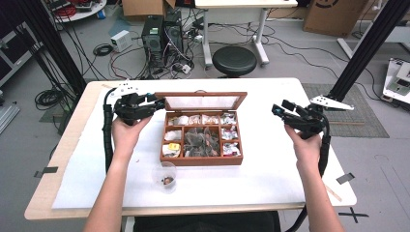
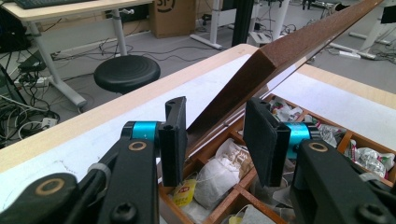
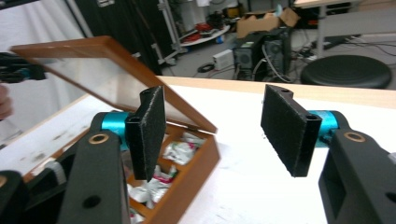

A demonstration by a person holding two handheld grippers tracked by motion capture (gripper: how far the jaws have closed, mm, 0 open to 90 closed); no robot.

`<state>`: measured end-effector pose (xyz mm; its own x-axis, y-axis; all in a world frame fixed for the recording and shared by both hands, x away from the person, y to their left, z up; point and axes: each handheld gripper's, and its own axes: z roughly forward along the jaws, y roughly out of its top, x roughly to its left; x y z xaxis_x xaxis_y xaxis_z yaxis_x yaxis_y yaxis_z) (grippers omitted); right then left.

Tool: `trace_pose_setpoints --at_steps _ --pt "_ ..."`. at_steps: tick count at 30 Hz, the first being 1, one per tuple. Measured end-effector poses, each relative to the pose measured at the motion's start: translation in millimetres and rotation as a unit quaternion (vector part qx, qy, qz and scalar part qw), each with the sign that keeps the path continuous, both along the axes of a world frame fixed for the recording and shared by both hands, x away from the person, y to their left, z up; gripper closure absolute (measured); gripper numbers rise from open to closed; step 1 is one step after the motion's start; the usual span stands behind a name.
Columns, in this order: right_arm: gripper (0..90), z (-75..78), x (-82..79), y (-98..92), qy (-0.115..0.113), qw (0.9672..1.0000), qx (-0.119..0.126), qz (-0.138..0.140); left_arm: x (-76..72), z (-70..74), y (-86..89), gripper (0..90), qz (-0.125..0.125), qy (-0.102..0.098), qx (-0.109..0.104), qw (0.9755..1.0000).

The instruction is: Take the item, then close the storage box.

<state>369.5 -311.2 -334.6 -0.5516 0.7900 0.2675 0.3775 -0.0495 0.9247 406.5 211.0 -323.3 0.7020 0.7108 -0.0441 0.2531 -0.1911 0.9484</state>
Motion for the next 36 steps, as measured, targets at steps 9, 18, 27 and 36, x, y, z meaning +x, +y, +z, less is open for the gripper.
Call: trace_pose_setpoints --at_steps 9,18,27,36 --pt "37.7 -7.0 3.4 -11.4 0.010 0.9995 -0.005 -0.028 0.2 -0.4 -0.1 59.7 0.001 0.000 -0.003 1.0000" --pt "37.5 -6.1 2.3 -8.6 0.002 0.9996 -0.009 -0.027 -0.3 -0.7 0.0 59.6 0.000 0.001 -0.004 1.0000" --pt "37.5 -6.0 2.0 -9.1 0.001 0.9996 -0.006 -0.029 -1.0 -0.1 -0.3 59.3 0.005 0.009 -0.006 0.9999" --pt "37.5 -7.4 2.6 -9.2 -0.001 0.9996 0.000 -0.027 -3.5 1.1 -0.2 52.0 0.023 0.031 -0.022 0.9990"
